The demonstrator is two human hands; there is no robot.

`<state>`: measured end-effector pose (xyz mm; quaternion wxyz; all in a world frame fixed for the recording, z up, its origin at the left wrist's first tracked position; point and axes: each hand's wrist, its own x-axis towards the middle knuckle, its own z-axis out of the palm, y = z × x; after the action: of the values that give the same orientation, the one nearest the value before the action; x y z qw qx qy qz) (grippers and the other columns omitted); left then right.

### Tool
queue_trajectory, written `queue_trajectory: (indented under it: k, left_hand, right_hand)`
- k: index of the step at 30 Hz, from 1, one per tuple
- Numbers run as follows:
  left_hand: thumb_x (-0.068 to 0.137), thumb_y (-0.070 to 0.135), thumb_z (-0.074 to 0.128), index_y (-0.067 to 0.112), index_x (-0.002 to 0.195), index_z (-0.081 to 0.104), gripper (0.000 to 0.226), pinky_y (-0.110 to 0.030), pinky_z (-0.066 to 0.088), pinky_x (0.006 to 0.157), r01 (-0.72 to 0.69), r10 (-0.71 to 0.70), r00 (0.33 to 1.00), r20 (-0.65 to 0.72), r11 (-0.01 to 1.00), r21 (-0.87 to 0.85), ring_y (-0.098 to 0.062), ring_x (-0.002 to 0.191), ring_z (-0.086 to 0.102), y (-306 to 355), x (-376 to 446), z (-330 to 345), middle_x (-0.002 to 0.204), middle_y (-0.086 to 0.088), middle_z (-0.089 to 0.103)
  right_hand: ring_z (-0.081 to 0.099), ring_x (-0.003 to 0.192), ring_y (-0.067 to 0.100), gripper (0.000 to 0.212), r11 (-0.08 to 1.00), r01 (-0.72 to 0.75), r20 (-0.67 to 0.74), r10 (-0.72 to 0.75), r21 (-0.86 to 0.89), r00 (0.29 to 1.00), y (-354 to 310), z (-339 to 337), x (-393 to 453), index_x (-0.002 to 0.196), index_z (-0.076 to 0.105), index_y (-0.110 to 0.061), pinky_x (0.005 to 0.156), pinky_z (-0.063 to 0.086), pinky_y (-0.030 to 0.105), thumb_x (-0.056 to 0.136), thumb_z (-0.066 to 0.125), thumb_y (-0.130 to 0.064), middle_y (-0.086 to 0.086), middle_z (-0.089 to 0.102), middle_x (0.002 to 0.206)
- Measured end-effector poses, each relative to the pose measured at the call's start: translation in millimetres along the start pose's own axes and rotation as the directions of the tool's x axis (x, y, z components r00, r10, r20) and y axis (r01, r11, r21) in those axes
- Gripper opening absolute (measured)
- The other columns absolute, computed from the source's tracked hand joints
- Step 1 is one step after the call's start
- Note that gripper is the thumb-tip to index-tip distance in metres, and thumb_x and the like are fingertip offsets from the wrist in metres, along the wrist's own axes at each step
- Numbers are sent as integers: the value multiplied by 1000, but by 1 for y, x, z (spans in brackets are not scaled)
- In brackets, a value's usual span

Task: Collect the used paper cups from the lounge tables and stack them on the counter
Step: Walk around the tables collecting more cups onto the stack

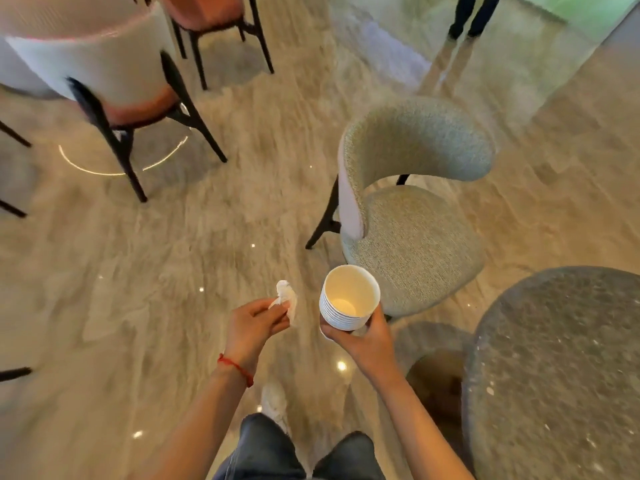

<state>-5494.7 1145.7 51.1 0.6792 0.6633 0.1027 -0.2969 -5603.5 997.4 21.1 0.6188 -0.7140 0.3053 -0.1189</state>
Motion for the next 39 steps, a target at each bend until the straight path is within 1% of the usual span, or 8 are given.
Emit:
queue_trajectory:
  k: [8, 14, 18, 21, 25, 30, 35, 39]
  left_hand:
    - [84, 7, 62, 7, 67, 67, 18, -17, 52, 53, -41, 33, 991, -129, 997, -58, -7, 53, 65, 46, 81, -78, 51, 3, 65]
    - [82, 10, 66, 7, 74, 71, 10, -21, 57, 61, -40, 25, 982, -188, 996, -76, -10, 60, 67, 78, 144, -85, 58, 2, 68]
    - [81, 13, 67, 9, 78, 73, 8, -23, 56, 66, -54, 44, 982, -182, 997, -53, -17, 70, 70, 102, 198, -75, 69, -7, 72]
    - [82, 13, 67, 10, 79, 73, 7, -21, 56, 66, -62, 54, 982, -180, 997, -37, -14, 68, 70, 127, 247, -60, 67, -3, 71]
    - [82, 13, 66, 11, 80, 72, 7, -18, 55, 64, -67, 63, 982, -179, 998, -17, -11, 67, 70, 171, 304, -37, 68, -1, 72]
    - [82, 14, 66, 15, 80, 72, 6, -21, 56, 66, -79, 79, 983, -168, 997, 10, -14, 71, 71, 219, 362, -18, 76, -6, 73]
    - [82, 16, 67, 10, 91, 72, 12, -32, 56, 77, -22, 22, 995, -102, 1000, 7, -23, 82, 71, 292, 406, -2, 86, -11, 74]
    - [81, 16, 68, 14, 84, 73, 6, -34, 56, 78, -16, 19, 999, -49, 998, 66, -23, 81, 71, 334, 470, 12, 82, -8, 75]
  right_hand:
    - [54, 105, -9, 77, 999, 53, 165, -53, 4, 985, -34, 97, 85, 122, 48, -30, 79, 40, 1, 58, 89, -23, -16, 60, 113]
    - [53, 105, -10, 76, 997, 74, 196, -71, -9, 978, -56, 124, 150, 120, 47, -37, 79, 40, 0, 54, 85, -39, -30, 58, 108]
    - [53, 102, -14, 72, 997, 72, 177, -68, -18, 982, -64, 135, 210, 113, 48, -41, 77, 41, 0, 51, 84, -46, -35, 57, 106]
    - [54, 101, -14, 72, 997, 73, 159, -66, -35, 985, -71, 140, 268, 110, 47, -44, 76, 42, 1, 48, 83, -50, -29, 61, 104]
    - [55, 102, -10, 75, 998, 57, 166, -50, -38, 985, -92, 139, 344, 115, 46, -39, 76, 45, 5, 53, 89, -37, -17, 61, 110]
    - [51, 101, -18, 71, 994, 93, 147, -84, -53, 986, -117, 141, 418, 114, 45, -36, 78, 40, 0, 60, 87, -20, -19, 57, 110]
    - [48, 102, -21, 70, 997, 66, 89, -62, -40, 994, -174, 144, 473, 114, 43, -38, 79, 39, -1, 61, 86, -23, -20, 54, 112]
    - [50, 100, -19, 68, 998, 61, 14, -61, -26, 998, -191, 154, 531, 111, 45, -41, 78, 39, -1, 61, 87, -22, -21, 56, 110]
